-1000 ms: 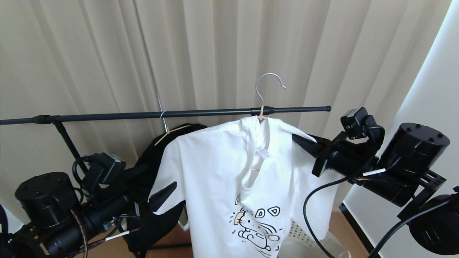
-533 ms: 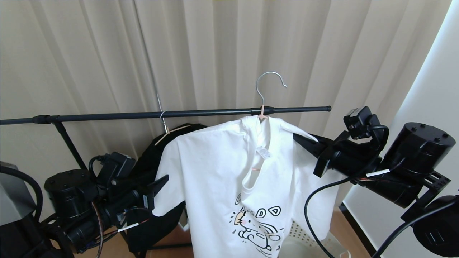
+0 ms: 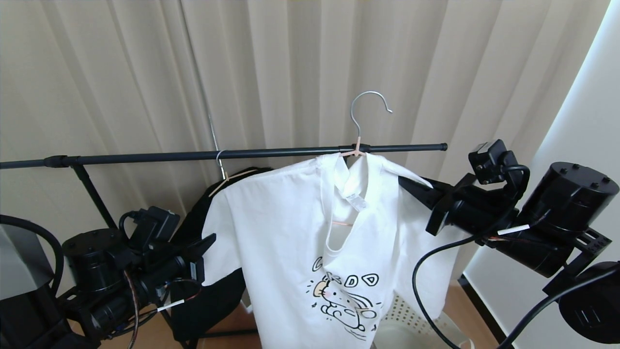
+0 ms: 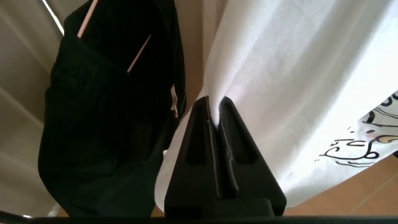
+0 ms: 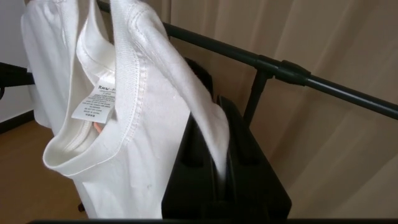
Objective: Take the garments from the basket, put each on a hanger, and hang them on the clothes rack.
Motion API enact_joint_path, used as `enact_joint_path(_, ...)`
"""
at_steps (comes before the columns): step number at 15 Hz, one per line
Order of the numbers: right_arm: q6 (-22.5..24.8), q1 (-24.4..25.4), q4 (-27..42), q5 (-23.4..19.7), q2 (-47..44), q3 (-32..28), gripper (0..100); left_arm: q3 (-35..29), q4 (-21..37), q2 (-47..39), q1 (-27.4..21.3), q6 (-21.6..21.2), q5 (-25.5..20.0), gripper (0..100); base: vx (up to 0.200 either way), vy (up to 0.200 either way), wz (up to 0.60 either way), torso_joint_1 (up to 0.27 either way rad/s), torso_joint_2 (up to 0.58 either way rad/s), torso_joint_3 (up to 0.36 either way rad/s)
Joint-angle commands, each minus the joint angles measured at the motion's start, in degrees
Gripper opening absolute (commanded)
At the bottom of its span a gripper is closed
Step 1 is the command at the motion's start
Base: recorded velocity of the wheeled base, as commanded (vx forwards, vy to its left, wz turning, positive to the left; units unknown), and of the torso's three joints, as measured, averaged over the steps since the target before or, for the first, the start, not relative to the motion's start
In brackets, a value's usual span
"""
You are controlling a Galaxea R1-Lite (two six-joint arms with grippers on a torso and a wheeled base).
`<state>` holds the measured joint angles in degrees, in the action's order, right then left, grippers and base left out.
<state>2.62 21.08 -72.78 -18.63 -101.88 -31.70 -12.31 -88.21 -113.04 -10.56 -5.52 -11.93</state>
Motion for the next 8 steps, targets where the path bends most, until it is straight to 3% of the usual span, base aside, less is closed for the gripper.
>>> enact_joint_path(1,-0.07,-0.86,0.09,-0.01,-0.16,-0.38,0,-0.08,-0.03,-0.69,0.63,-0.10,-0.02,0,0.000,0.000,0.00,0.000,0.00,0.000)
enact_joint_path(8,-0.51,-3.15,0.09,-1.06,-0.08,-1.26,0,-0.08,-0.03,-1.39,0.71,-0.45,-0.02,0,0.000,0.000,0.00,0.000,0.00,0.000)
